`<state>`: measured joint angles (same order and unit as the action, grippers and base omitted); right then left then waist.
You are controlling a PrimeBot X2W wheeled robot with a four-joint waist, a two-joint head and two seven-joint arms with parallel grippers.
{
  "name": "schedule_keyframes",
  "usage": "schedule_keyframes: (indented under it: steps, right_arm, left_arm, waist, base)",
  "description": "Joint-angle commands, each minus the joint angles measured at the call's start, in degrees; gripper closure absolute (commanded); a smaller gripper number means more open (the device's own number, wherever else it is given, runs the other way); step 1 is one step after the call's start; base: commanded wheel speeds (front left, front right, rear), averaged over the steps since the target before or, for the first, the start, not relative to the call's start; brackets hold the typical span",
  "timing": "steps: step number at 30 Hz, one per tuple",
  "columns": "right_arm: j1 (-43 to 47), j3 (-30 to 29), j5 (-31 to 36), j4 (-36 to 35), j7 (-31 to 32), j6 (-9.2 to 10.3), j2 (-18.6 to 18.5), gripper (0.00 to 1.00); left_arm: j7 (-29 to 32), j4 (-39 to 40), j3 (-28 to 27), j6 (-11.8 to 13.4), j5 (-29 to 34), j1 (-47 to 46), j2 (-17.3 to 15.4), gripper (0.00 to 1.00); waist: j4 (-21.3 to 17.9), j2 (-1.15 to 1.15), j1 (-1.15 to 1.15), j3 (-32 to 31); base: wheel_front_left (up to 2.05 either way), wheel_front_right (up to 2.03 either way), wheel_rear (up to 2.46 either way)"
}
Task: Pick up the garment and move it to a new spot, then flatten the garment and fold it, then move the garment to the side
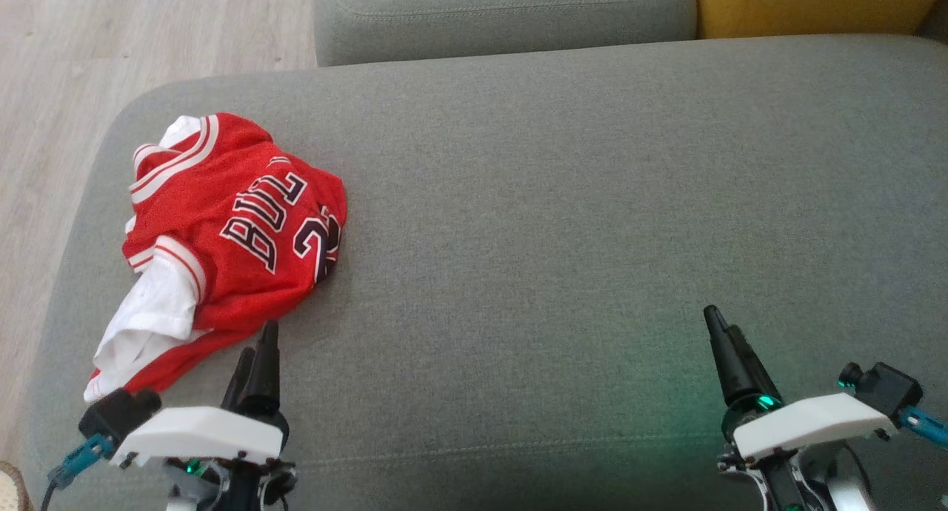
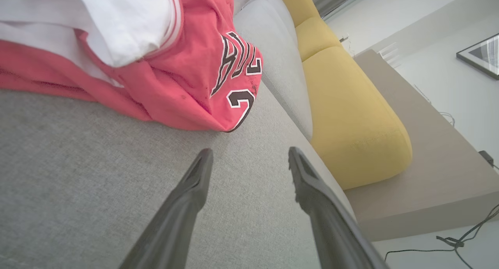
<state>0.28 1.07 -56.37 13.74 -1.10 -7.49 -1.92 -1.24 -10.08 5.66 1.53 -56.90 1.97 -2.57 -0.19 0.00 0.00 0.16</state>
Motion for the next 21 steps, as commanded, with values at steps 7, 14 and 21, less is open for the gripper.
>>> schedule_keyframes:
  steps: [7, 14, 21]
  right_arm:
    - [-2.62, 0.52, 3.77, -3.69, -1.74, -0.01, -0.46, 0.0]
    - [-2.66, 1.88, 9.07, -5.17, -2.93, -0.01, -0.51, 0.0]
    - [-2.7, 2.19, 14.44, -6.62, -4.12, -0.01, -0.56, 0.0]
  left_arm:
    - [-1.77, 4.01, 1.96, 3.07, 5.49, -2.35, -2.4, 0.0]
    - [-2.95, 5.59, 5.17, 6.69, 10.79, -2.61, -4.21, 0.0]
    - [-4.12, 6.9, 8.54, 10.33, 15.85, -3.11, -5.9, 0.0]
  waist:
    - [-0.16, 0.0, 0.0, -0.29]
    - [-0.39, 0.0, 0.0, -0.49]
    - [-0.37, 0.0, 0.0, -0.58]
  base:
    - [0.0, 0.0, 0.0]
    - [0.0, 0.0, 0.0]
    - [0.0, 0.0, 0.0]
